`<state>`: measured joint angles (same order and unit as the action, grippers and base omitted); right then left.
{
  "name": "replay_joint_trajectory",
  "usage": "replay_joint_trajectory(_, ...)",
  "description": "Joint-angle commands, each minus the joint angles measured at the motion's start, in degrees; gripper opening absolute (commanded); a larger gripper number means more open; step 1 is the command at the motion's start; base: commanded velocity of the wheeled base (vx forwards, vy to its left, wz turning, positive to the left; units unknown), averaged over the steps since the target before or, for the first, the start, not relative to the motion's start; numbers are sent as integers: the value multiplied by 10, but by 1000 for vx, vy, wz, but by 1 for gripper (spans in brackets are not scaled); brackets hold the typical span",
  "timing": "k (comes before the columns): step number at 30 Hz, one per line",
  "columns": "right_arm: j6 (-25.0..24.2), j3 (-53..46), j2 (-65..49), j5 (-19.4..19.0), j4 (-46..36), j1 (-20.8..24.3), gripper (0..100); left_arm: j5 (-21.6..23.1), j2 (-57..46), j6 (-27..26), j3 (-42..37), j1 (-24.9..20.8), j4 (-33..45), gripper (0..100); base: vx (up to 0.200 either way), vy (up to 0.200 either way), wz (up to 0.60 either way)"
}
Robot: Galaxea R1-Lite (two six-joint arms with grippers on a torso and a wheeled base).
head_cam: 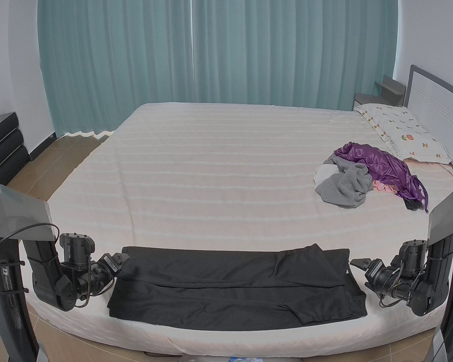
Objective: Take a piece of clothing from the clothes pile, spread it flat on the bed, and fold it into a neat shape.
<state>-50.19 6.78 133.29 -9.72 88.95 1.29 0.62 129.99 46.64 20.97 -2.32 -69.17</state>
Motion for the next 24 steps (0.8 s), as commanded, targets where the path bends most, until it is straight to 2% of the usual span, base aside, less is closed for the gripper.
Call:
replay_joint_trajectory(1,0,3,5,0,5,0,100,0,11,0,3,-7,0,100,0,0,0)
replay_joint_trajectory(6,-1,2,4,0,5,6,100,-4,17,-9,9,-11,1,100,0,0,0)
replay_joint_trajectory(7,-1,2,4,0,5,9,100,-6,19,-16,9,-13,2,0,0,0,0)
replay_joint_trajectory(13,-3,0,-5,0,5,25,100,-20,26,-27,11,-15,-4,0,0,0,0)
replay_joint_trajectory(16,-12,3,-8,1,6,49,100,-22,24,-26,11,-13,-4,0,0,0,0)
replay_joint_trajectory(24,-11,62,19,8,-6,86,100,-51,-4,-27,14,-14,-6,0,0,0,0)
